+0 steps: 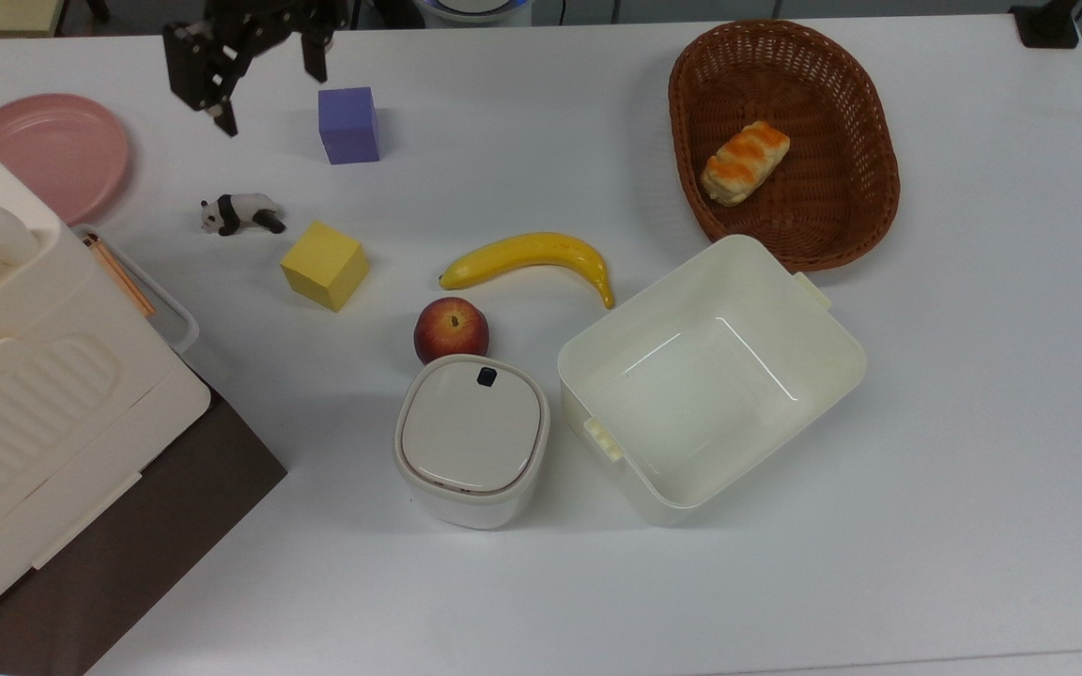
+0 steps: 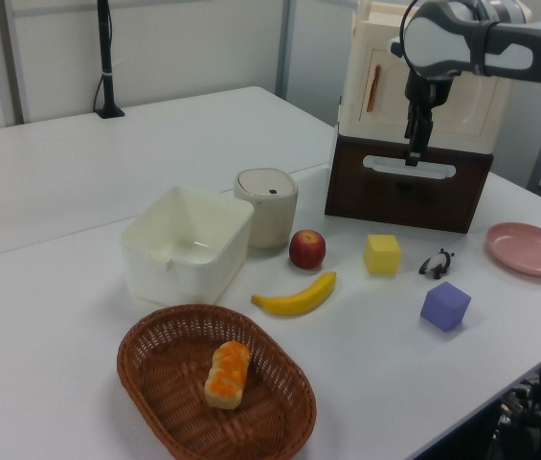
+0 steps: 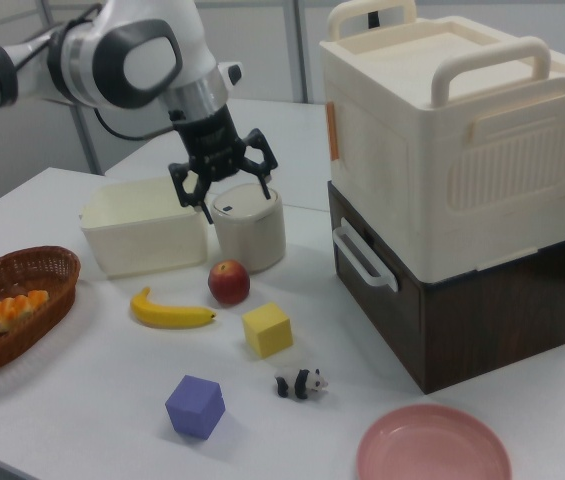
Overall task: Slide open the drawer
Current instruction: 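Move the gripper toward the white handle of the wooden drawer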
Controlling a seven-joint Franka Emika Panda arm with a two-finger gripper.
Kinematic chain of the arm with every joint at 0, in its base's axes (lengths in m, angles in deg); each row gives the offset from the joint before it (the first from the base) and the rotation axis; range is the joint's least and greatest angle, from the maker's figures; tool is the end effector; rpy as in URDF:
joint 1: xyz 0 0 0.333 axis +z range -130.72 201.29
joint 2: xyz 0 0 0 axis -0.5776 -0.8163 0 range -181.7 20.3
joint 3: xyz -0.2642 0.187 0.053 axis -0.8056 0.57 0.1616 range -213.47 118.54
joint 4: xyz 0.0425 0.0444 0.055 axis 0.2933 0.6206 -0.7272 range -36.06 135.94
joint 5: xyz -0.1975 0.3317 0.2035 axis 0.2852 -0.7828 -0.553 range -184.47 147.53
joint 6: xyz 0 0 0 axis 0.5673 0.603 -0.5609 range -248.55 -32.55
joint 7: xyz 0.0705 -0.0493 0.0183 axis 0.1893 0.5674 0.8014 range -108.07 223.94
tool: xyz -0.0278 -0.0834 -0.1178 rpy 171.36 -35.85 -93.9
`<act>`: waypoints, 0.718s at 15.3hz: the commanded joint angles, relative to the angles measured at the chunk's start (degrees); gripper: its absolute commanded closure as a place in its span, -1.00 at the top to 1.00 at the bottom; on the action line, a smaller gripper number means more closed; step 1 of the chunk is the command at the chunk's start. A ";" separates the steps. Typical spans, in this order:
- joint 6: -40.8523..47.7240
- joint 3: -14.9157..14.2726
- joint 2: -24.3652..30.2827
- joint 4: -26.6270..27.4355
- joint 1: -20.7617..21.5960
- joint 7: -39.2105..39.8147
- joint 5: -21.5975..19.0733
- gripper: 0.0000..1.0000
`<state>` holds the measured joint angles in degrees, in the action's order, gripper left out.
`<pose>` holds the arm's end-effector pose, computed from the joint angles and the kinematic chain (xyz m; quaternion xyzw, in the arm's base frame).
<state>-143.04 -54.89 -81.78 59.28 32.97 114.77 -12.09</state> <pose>0.6240 -0.1189 0.5325 0.9066 0.4109 0.0358 0.0893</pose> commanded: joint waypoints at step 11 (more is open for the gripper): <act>-14.43 -0.66 -4.28 4.99 -2.08 1.09 1.18 1.00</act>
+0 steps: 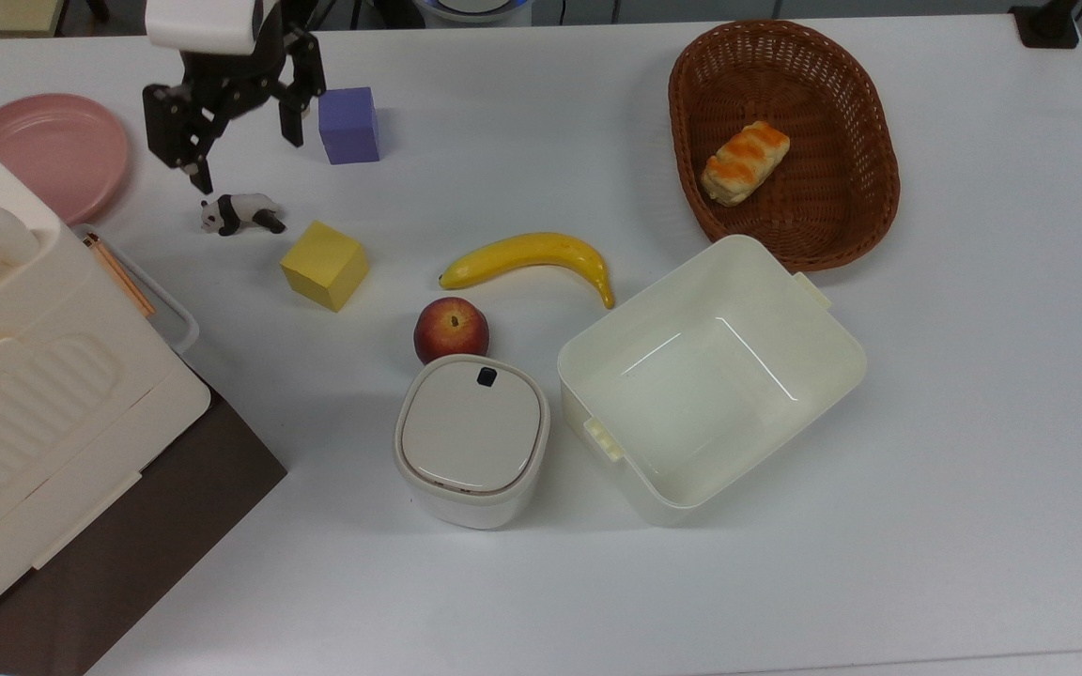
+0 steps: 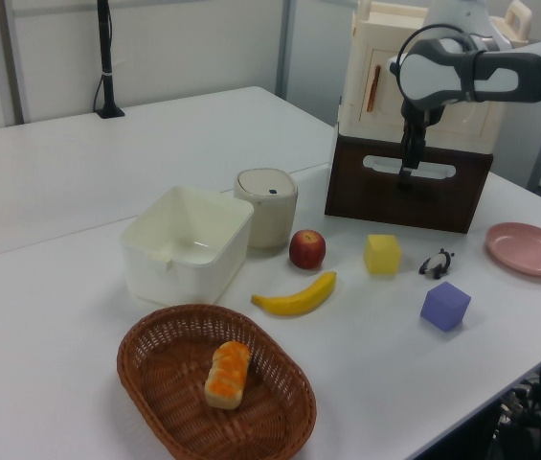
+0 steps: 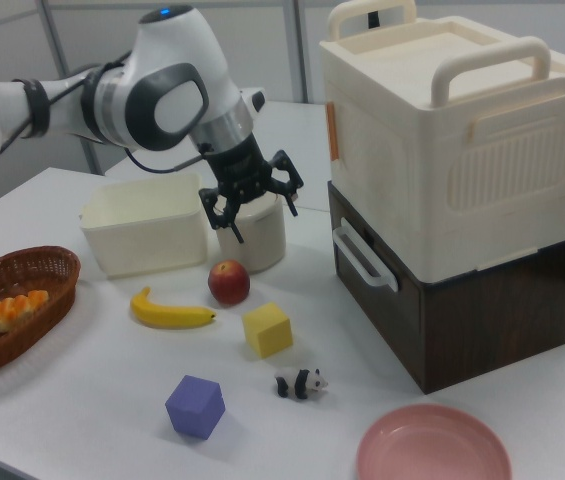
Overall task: Slide open the drawer
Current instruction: 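Move the gripper toward the white handle of the wooden drawer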
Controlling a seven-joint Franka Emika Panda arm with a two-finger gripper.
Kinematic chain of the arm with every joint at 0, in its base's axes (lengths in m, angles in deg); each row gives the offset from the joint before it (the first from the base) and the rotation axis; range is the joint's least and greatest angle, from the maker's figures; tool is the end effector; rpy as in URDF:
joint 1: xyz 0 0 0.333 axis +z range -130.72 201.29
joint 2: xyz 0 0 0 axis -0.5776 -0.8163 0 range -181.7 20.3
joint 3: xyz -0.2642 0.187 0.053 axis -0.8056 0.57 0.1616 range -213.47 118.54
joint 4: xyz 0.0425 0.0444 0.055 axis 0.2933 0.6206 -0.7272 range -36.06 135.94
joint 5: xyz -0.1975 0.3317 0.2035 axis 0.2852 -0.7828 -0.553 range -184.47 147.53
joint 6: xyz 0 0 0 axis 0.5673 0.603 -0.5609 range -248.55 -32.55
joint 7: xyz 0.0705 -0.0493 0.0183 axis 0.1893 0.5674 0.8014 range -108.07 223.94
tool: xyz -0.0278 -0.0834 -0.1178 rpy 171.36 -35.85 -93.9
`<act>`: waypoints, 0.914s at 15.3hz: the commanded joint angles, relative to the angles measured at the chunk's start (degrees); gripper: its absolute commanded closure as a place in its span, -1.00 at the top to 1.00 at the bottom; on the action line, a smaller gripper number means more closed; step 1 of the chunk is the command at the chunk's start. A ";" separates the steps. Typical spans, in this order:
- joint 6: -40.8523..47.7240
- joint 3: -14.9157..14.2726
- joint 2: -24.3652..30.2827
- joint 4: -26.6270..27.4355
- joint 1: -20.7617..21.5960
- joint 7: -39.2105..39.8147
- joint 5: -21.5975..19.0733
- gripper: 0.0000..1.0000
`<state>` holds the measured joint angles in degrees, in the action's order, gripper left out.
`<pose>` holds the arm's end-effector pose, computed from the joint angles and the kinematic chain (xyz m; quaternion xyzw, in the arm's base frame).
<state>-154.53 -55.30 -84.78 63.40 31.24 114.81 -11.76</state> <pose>0.6431 -0.1432 0.4823 0.9062 0.4022 0.0637 0.1141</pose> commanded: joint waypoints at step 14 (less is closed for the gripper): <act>-9.01 -0.34 -4.53 0.69 -2.73 1.31 4.45 1.00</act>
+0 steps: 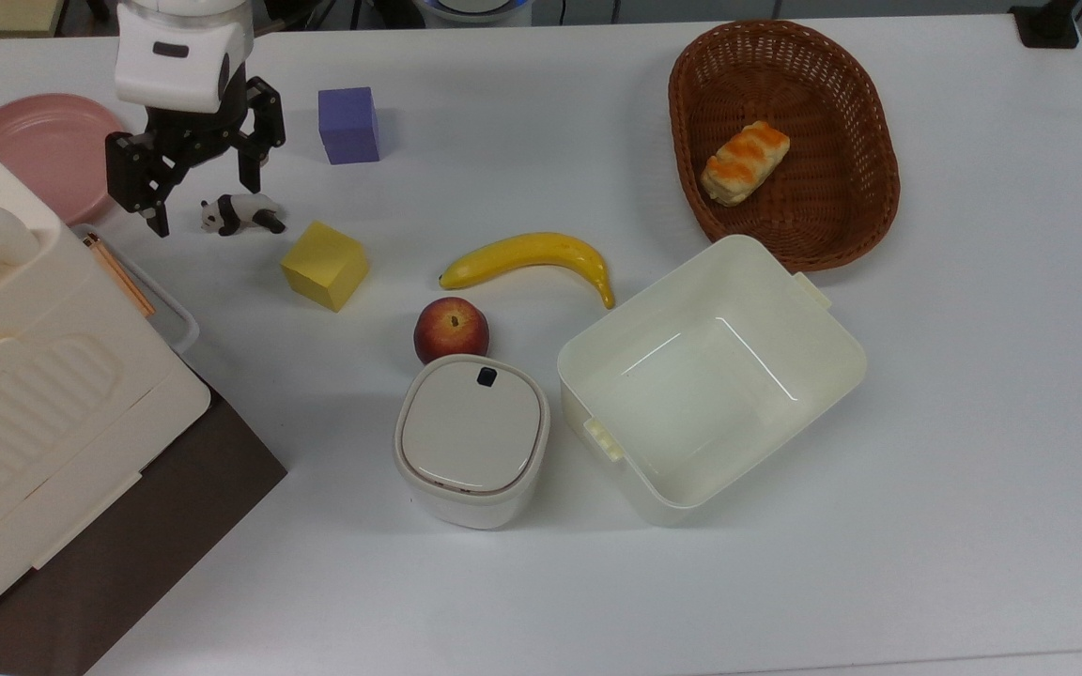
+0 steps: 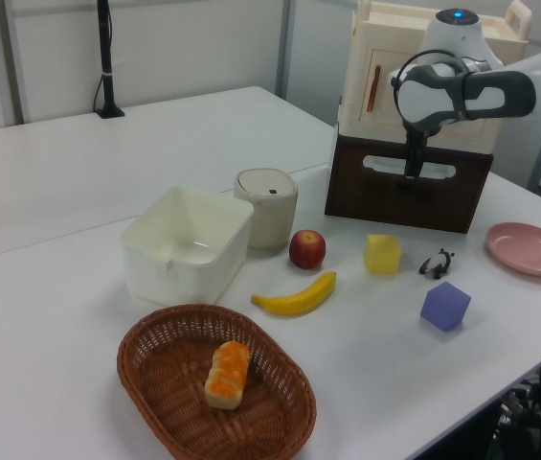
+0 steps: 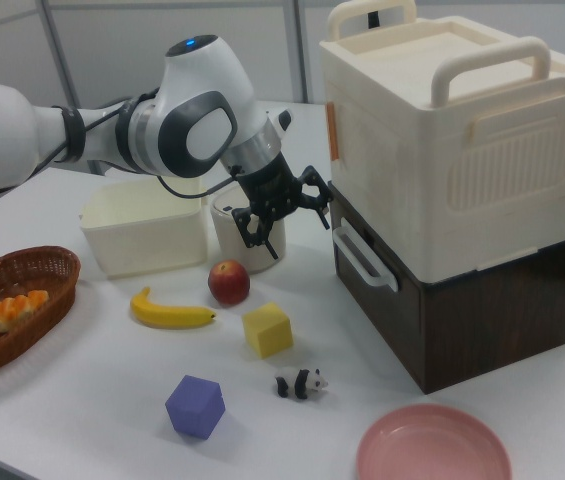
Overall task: Slide open the drawer
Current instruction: 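Lower the gripper and hook it onto the drawer's white handle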
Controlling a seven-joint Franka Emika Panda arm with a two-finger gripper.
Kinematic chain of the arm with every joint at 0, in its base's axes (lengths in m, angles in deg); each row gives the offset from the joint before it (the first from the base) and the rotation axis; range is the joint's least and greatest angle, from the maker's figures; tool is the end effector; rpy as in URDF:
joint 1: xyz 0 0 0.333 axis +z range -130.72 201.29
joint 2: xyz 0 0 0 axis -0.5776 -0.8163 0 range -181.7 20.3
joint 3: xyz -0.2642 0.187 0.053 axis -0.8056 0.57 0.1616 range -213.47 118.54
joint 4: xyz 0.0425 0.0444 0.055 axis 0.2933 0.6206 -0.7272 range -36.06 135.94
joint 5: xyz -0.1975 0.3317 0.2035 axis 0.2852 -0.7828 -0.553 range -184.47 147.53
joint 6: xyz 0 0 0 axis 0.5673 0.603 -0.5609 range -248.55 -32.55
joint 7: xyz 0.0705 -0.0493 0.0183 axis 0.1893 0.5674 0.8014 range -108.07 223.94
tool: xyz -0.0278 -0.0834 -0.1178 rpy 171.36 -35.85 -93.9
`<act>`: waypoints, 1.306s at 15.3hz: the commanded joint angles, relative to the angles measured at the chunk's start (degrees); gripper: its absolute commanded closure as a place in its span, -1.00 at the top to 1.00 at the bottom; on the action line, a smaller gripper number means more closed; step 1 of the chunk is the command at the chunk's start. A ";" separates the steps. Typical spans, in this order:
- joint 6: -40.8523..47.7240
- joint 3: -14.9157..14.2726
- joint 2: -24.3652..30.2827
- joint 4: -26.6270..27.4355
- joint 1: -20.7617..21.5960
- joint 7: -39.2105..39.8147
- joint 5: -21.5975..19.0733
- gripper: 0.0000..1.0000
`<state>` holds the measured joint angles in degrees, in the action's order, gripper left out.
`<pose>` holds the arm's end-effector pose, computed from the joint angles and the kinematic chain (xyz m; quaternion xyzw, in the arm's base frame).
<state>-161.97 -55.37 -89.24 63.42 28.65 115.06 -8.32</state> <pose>0.6607 -0.1789 0.4467 0.9007 0.4012 0.0648 0.1534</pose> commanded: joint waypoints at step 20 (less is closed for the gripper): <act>-4.56 -0.62 -5.43 -2.75 -2.16 1.06 2.51 1.00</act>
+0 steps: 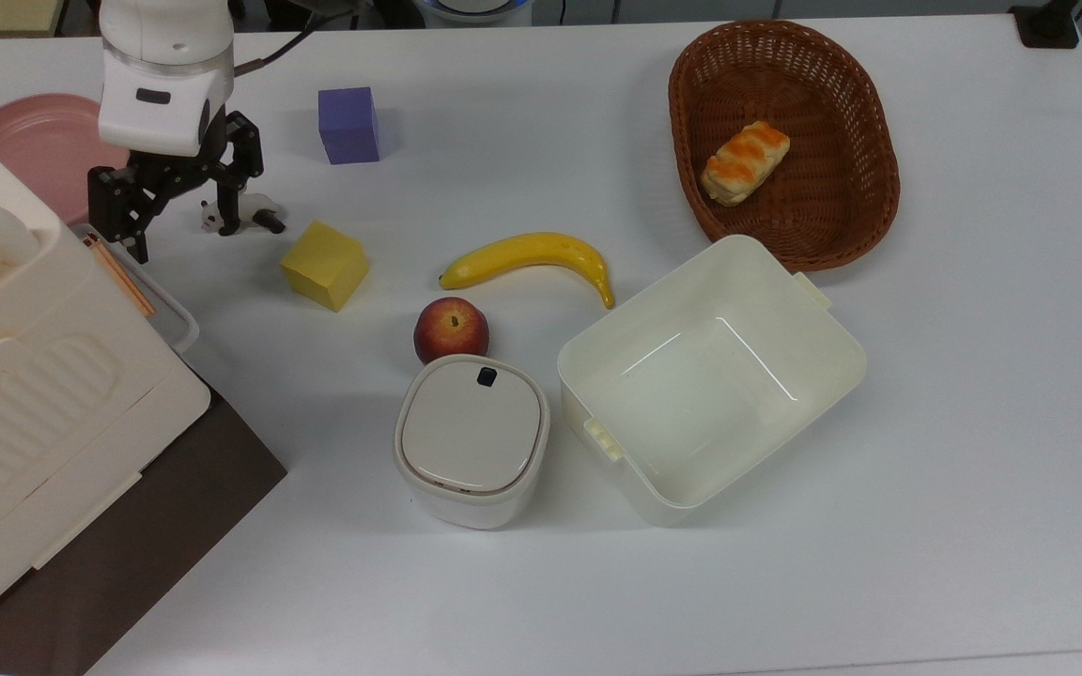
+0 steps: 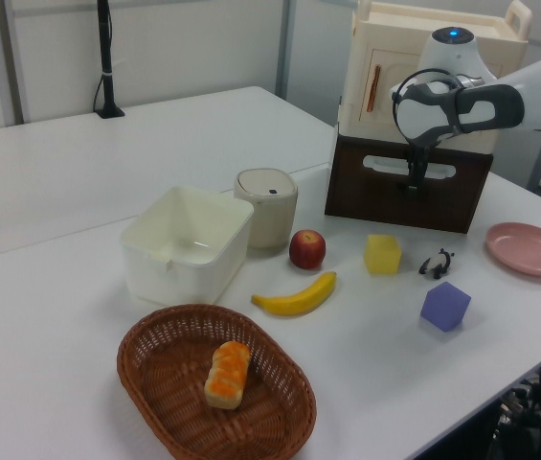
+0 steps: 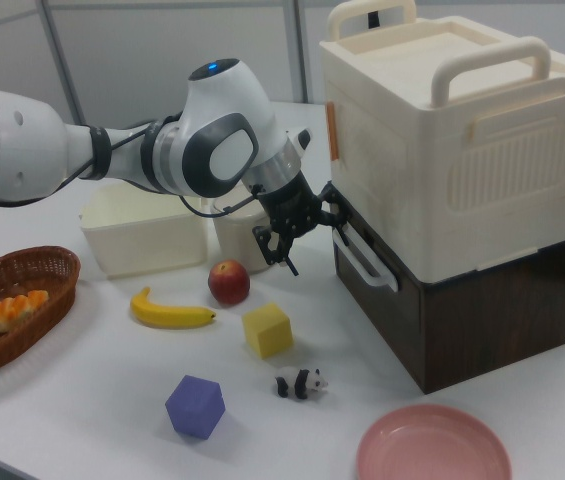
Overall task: Slide open the drawer
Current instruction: 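Lower the gripper and hook it onto the drawer's white handle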
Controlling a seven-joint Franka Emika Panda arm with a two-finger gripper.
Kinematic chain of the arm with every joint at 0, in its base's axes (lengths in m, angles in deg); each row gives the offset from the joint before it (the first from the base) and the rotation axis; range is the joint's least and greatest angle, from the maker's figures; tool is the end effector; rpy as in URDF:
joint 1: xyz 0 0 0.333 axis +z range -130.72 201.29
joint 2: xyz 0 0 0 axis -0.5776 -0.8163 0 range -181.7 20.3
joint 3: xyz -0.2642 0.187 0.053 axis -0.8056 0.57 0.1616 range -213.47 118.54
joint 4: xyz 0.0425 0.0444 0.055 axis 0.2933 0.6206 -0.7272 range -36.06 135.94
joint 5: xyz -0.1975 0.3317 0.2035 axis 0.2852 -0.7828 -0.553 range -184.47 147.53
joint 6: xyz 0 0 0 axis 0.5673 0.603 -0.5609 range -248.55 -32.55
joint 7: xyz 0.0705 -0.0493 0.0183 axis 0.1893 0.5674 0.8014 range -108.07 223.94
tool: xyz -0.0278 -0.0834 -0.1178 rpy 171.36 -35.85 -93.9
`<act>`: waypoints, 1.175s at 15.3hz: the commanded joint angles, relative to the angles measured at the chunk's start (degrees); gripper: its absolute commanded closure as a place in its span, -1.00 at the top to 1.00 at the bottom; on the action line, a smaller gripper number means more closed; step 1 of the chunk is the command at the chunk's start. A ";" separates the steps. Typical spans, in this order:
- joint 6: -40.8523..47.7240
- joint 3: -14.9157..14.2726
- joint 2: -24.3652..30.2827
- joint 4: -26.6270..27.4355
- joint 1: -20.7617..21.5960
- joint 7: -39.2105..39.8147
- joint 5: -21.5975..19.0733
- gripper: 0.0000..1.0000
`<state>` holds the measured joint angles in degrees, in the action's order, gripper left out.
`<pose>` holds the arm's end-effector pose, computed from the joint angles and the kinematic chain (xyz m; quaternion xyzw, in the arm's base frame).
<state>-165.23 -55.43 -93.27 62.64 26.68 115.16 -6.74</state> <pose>0.6700 -0.2053 0.4133 0.9008 0.3978 0.0538 0.1653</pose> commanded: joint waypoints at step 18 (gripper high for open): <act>-3.41 -0.56 -3.95 -2.15 -0.54 0.78 2.25 1.00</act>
<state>-167.54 -55.63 -96.73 60.62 25.89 115.17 -5.58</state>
